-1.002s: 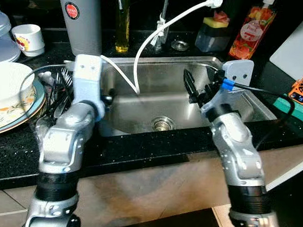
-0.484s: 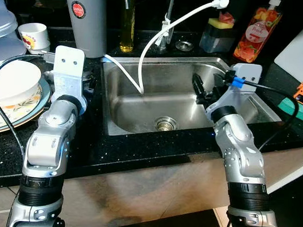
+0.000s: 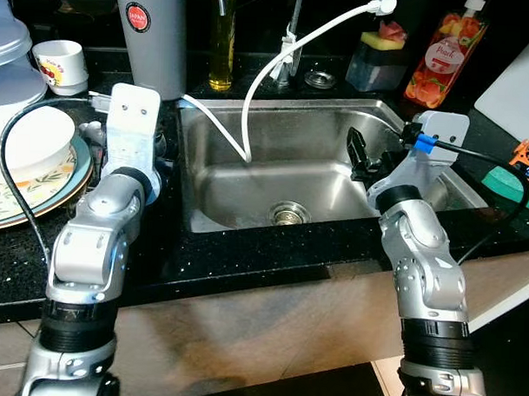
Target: Kitchen organization
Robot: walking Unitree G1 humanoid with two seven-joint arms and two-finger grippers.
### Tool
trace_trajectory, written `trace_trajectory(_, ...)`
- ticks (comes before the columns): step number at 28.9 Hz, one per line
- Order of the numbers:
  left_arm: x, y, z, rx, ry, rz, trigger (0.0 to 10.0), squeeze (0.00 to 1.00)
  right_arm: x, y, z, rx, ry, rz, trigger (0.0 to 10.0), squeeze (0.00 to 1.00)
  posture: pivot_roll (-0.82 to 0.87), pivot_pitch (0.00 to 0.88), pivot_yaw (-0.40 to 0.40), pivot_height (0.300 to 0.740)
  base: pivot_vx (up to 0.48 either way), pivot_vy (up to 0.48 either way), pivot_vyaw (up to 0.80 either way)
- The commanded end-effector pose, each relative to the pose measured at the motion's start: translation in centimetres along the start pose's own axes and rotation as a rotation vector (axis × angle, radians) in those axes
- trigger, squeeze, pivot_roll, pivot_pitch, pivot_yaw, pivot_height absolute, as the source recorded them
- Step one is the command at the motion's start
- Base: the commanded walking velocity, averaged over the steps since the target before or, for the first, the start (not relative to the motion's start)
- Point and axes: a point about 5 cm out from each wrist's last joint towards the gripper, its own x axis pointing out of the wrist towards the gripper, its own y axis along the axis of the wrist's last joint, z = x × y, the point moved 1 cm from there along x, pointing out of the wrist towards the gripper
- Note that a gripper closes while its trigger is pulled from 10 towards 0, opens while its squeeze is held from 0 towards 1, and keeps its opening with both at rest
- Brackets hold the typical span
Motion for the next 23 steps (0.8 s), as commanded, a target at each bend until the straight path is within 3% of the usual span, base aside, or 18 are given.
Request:
trace_trajectory(1,0.3,-1.3,0.5,-0.018,-0.010,-0.067,10.0,0.00,-0.3,-0.3,0.4,-0.001,-0.010,-0.012,10.0,0.00,0.10,0.040,-0.038,0.740,0.000,0.000,0.00)
trace_trajectory(7,0.9,-2.0,1.6,-0.041,-0.035,-0.094,10.0,0.00,-0.2,-0.4,0.1,0.003,-0.002,-0.013,10.0,0.00,0.10,0.040,-0.041,0.740,0.000,0.000,0.00)
trace_trajectory(16,1.9,-2.2,0.3,-0.085,0.055,-0.122,10.0,0.00,-0.5,-0.5,0.2,0.004,-0.011,-0.014,10.0,0.00,0.09,0.043,-0.029,0.740,0.000,0.000,0.00)
trace_trajectory(20,1.8,-1.4,0.1,-0.091,0.066,-0.072,10.0,0.00,-0.6,-0.5,0.3,0.005,-0.014,-0.015,10.0,0.00,0.09,0.043,-0.029,0.740,0.000,0.000,0.00)
trace_trajectory(23,1.9,-1.7,0.0,-0.171,0.074,-0.091,10.0,0.00,-0.6,-0.5,0.2,0.008,-0.011,-0.015,10.0,0.00,0.09,0.044,-0.032,0.740,0.000,0.000,0.00)
